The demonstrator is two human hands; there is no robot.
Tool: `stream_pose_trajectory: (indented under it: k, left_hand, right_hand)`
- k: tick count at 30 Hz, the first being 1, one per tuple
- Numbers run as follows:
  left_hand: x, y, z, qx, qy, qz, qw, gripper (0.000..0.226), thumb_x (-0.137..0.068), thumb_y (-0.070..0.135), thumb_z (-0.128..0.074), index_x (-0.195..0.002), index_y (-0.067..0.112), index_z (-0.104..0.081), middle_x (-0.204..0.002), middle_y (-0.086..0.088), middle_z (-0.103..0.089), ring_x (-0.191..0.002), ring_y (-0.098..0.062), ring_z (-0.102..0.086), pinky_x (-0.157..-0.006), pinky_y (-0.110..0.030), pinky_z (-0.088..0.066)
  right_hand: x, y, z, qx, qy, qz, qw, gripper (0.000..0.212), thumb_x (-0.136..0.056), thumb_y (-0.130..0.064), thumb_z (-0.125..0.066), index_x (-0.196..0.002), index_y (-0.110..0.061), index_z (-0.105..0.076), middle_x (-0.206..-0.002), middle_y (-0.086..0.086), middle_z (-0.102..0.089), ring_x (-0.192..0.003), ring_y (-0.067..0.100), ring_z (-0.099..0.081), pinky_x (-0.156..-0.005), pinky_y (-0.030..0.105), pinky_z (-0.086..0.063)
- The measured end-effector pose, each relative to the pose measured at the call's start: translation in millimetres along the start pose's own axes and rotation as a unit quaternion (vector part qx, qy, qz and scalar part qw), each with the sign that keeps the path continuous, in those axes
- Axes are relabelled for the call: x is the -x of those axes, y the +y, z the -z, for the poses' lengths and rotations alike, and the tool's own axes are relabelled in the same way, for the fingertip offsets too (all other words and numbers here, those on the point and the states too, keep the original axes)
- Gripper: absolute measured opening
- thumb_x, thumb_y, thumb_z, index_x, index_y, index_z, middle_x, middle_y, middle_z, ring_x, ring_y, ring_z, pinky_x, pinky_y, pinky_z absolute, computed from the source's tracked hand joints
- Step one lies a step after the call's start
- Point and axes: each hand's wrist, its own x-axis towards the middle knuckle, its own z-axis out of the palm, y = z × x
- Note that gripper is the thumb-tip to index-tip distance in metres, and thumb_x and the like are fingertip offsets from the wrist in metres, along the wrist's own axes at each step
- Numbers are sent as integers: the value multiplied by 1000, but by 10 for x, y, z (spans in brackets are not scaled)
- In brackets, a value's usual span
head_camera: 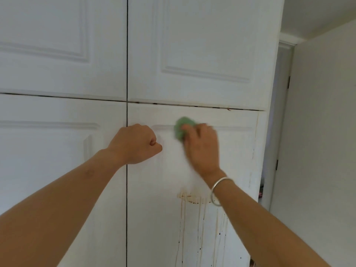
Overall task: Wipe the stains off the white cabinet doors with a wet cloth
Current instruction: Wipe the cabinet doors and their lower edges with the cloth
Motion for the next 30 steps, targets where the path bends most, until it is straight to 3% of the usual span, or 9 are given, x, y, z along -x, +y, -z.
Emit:
stream_pose_trajectory:
  k: [4, 7, 12, 15, 18, 22, 26, 27, 30]
  left_hand:
    - [-42, 31, 32, 13, -56, 19, 998, 44, -81, 29, -53, -48, 18, -26, -45, 3, -27, -44, -15, -28, -50, -26, -30]
    - [-65, 43, 33, 10, -68, 23, 997, 46, -82, 30, -53, -46, 18, -28, -42, 6, -29, -41, -12, -31, -46, -24, -29]
    - [-102, 33, 50, 7, -59, 45, 997, 43, -81, 32, -53, -47, 16, -32, -43, 5, -34, -44, -14, -38, -47, -24, -31]
    - [-96, 24, 36, 21, -58, 35, 997, 45, -82, 32, -53, -46, 16, -31, -44, 5, -34, -46, -16, -39, -48, -24, -31]
    - [-90, 24, 29, 28, -46, 24, 998, 45, -82, 32, -53, -47, 15, -31, -45, 3, -34, -45, -14, -37, -48, -24, -30]
    - [-66, 33, 41, 36, -38, 17, 998, 43, -82, 31, -53, -48, 14, -32, -48, 2, -35, -46, -14, -37, -48, -25, -28]
    - [-46, 45, 43, 39, -30, -3, 999, 41, -83, 31, -52, -49, 15, -36, -52, 3, -40, -51, -14, -42, -52, -26, -32]
    - [-46, 36, 43, 37, -27, -7, 999, 40, -83, 31, -52, -49, 15, -36, -52, 3, -40, -52, -15, -43, -52, -26, -33]
    - [-38, 0, 37, 32, -21, -22, 999, 40, -82, 30, -51, -49, 15, -34, -50, 2, -36, -48, -13, -37, -54, -27, -37]
  right_hand:
    - [-126, 617, 149, 51, 85, -324, 941, 32, -95, -16, -44, -123, -9, -58, -99, 21, -55, -81, 34, -51, -69, 35, -37]
    - [-219, 715, 141, 42, 93, -446, 889, 35, -97, -12, -43, -131, -13, -53, -111, 20, -51, -90, 36, -49, -75, 37, -38]
    - [-292, 289, 107, -33, 59, -383, 921, 32, -99, -10, -43, -129, -15, -53, -109, 11, -47, -90, 19, -36, -76, 28, -34]
    - [-290, 81, 202, -97, 3, -303, 948, 30, -100, -10, -43, -126, -16, -55, -105, -2, -41, -93, 15, -41, -79, 21, -35]
    - [-362, 224, 345, -115, -50, -247, 961, 26, -100, -10, -44, -121, -15, -59, -101, -4, -43, -94, 16, -46, -84, 25, -42]
    - [-422, 612, 519, -63, -79, -327, 939, 29, -97, -16, -45, -121, -18, -62, -117, 15, -49, -105, 29, -47, -88, 26, -38]
    - [-454, 507, 538, -60, 14, -418, 906, 28, -95, -2, -48, -110, -14, -69, -113, 5, -45, -87, 15, -53, -72, 0, -35]
    - [-475, 411, 500, -53, 20, -410, 910, 29, -94, 0, -48, -107, -14, -69, -112, 2, -44, -87, 13, -53, -74, 3, -37]
    - [-489, 101, 355, -60, 9, -334, 941, 32, -90, 6, -49, -104, -14, -70, -114, 6, -49, -98, 23, -47, -87, 35, -46]
